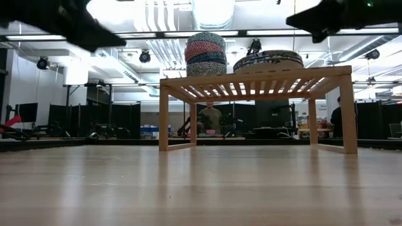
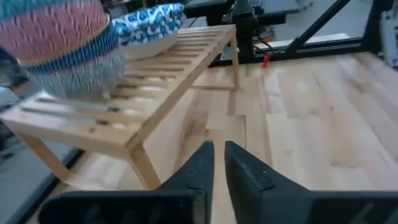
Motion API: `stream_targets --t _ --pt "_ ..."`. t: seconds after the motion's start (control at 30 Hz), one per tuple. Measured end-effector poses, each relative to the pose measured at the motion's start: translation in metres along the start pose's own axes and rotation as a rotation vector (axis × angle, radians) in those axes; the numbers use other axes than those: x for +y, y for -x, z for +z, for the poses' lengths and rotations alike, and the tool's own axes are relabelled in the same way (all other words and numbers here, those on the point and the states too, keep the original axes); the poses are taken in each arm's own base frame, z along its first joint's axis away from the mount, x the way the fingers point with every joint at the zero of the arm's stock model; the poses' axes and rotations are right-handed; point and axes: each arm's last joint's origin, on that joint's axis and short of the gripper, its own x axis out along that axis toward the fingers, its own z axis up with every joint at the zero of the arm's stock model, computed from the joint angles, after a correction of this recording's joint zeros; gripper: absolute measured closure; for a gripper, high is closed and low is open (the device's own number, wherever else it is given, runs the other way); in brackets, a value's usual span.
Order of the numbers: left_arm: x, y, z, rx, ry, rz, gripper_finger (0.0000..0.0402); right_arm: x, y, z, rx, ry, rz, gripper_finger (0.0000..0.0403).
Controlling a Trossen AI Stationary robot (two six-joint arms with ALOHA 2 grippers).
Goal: Place and stack bowls onto a shelf
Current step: Return to Home Position
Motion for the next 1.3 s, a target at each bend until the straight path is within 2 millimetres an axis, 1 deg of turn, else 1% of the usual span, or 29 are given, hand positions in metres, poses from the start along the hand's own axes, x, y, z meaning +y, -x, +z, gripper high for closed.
stream_targets --t 0.1,0.23,0.37,0.47,0.53,0.57,0.6,0.7,0.8,0.87,1.0,1.1,1.23,1.3 --pt "0.011 0.004 -0.017 -0.02 0.052 -0.043 0.0397 -0.002 0.014 -0.006 -0.047 -0.015 -0.007 0.0394" --pt "0.016 0.011 -0.03 -0.049 0.11 -0.072 0.0398 -0.006 0.038 -0.007 -0.151 -0.034 -0.023 0.0394" --pt "0.018 0.018 -0.034 -0.078 0.105 -0.071 0.0401 -0.009 0.057 -0.009 -0.174 -0.034 -0.027 0.0394" --pt "0.021 0.025 -0.037 -0.077 0.104 -0.025 0.0401 -0.012 0.073 -0.009 -0.181 -0.034 -0.028 0.0394" --pt "0.024 0.03 -0.036 -0.099 0.116 -0.002 0.0401 -0.013 0.078 -0.006 -0.193 -0.035 -0.03 0.0394" --pt "0.025 0.033 -0.035 -0.116 0.123 0.002 0.0401 -0.013 0.079 -0.006 -0.171 -0.029 -0.025 0.0394" --pt "0.026 0.035 -0.035 -0.128 0.129 0.002 0.0401 -0.012 0.078 -0.011 -0.113 -0.017 -0.007 0.0394" --pt "0.029 0.043 -0.037 -0.166 0.146 0.011 0.0401 -0.012 0.075 -0.009 -0.106 -0.008 0.005 0.0394" --pt "0.031 0.048 -0.04 -0.213 0.161 0.023 0.0401 -0.009 0.074 -0.019 -0.091 -0.014 0.034 0.0394" --pt "0.031 0.05 -0.047 -0.238 0.168 0.027 0.0401 -0.006 0.071 -0.028 -0.073 -0.026 0.074 0.0394" --pt "0.028 0.047 -0.066 -0.286 0.198 0.027 0.0402 -0.001 0.063 -0.044 -0.101 -0.061 0.124 0.0394" --pt "0.023 0.038 -0.084 -0.307 0.214 0.026 0.0402 0.005 0.057 -0.061 -0.111 -0.068 0.174 0.0394" --pt "0.022 0.036 -0.083 -0.305 0.237 0.017 0.0401 0.01 0.054 -0.071 -0.215 -0.057 0.258 0.0394" --pt "0.023 0.036 -0.08 -0.341 0.221 0.019 0.0401 0.01 0.054 -0.07 -0.225 -0.039 0.274 0.0394"
